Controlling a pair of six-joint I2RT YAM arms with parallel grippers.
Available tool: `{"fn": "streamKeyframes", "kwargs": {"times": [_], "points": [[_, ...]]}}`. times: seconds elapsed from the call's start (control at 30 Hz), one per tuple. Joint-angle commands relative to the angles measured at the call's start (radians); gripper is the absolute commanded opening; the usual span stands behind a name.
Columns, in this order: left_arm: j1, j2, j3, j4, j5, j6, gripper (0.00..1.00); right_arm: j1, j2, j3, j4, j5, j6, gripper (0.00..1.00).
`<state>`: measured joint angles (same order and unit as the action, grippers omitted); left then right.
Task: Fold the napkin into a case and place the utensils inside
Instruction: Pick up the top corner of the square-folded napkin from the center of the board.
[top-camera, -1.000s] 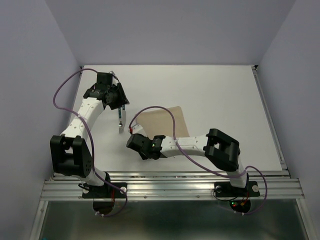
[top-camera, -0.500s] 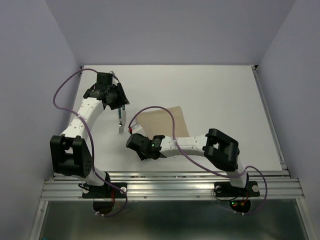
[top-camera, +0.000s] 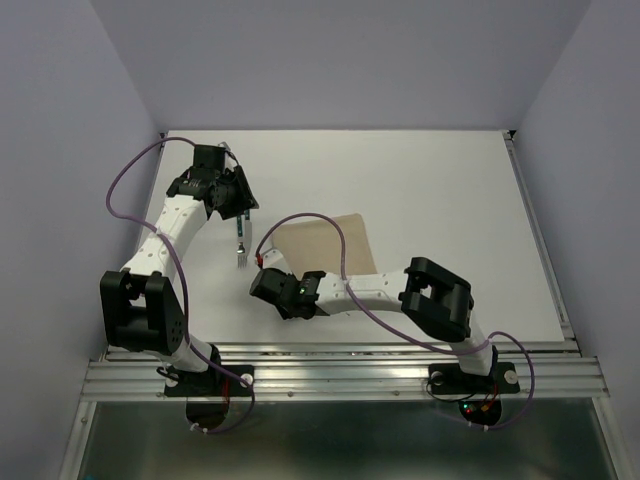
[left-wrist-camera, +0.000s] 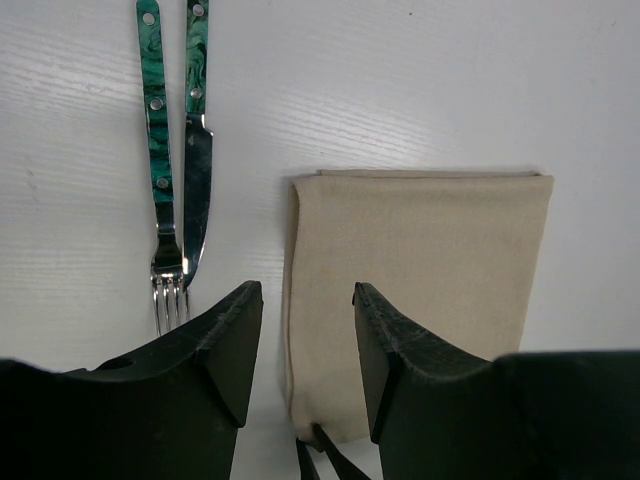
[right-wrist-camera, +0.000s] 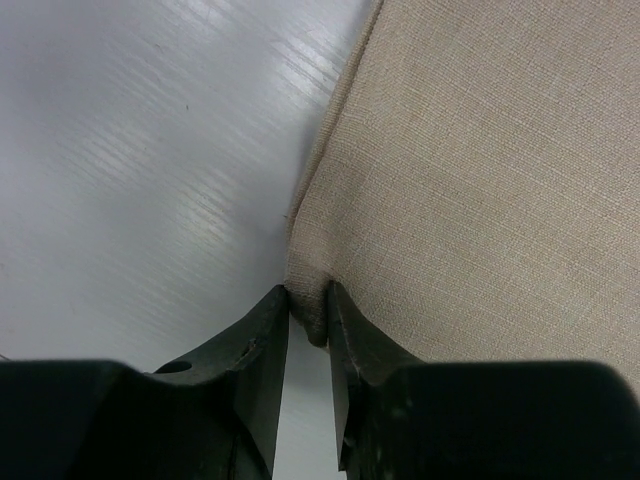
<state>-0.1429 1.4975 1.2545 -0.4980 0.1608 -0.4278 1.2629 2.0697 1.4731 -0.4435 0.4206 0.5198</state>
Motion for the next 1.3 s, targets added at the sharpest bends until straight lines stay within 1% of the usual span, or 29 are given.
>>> {"fn": "streamKeyframes", "kwargs": {"times": [0.0,0.1,0.17,0.2,0.27,0.47,0.63,0.67,0.8,0.87,0.93,1.0,1.27], "points": [[0.003,-0.005,0.003,0.012,0.006,0.009,0.53,0.001,-0.01,0.041,-0.004,0.024,0.016,0.25],[0.003,-0.002,0.003,0.015,0.006,0.011,0.53,0.001,-0.016,0.041,-0.004,0.024,0.017,0.26],[0.003,0.001,0.003,0.013,0.009,0.011,0.53,0.001,-0.017,0.039,-0.004,0.026,0.019,0.32],[0.003,0.003,0.003,0.013,0.009,0.012,0.53,0.001,-0.019,0.039,-0.004,0.027,0.019,0.37],[0.003,0.003,0.002,0.015,0.011,0.014,0.53,0.001,-0.023,0.039,-0.004,0.036,0.02,0.38],[0.003,0.004,-0.001,0.016,0.011,0.015,0.52,0.001,-0.03,0.039,-0.003,0.046,0.028,0.39],[0.003,0.006,-0.001,0.016,0.011,0.015,0.53,0.001,-0.033,0.041,-0.004,0.061,0.031,0.35],[0.003,0.007,-0.001,0.018,0.011,0.017,0.52,0.001,-0.034,0.041,-0.003,0.063,0.031,0.32],[0.003,0.009,-0.003,0.016,0.011,0.017,0.52,0.001,-0.037,0.038,-0.003,0.063,0.036,0.3],[0.003,0.01,-0.004,0.018,0.011,0.018,0.52,0.001,-0.04,0.036,-0.004,0.061,0.037,0.3],[0.003,0.01,-0.004,0.019,0.011,0.018,0.52,0.001,-0.043,0.036,-0.004,0.061,0.04,0.36],[0.003,0.012,-0.007,0.019,0.011,0.018,0.52,0.001,-0.049,0.036,-0.004,0.064,0.04,0.38],[0.003,0.015,-0.009,0.022,0.014,0.018,0.52,0.001,-0.053,0.039,-0.004,0.078,0.04,0.38]]}}
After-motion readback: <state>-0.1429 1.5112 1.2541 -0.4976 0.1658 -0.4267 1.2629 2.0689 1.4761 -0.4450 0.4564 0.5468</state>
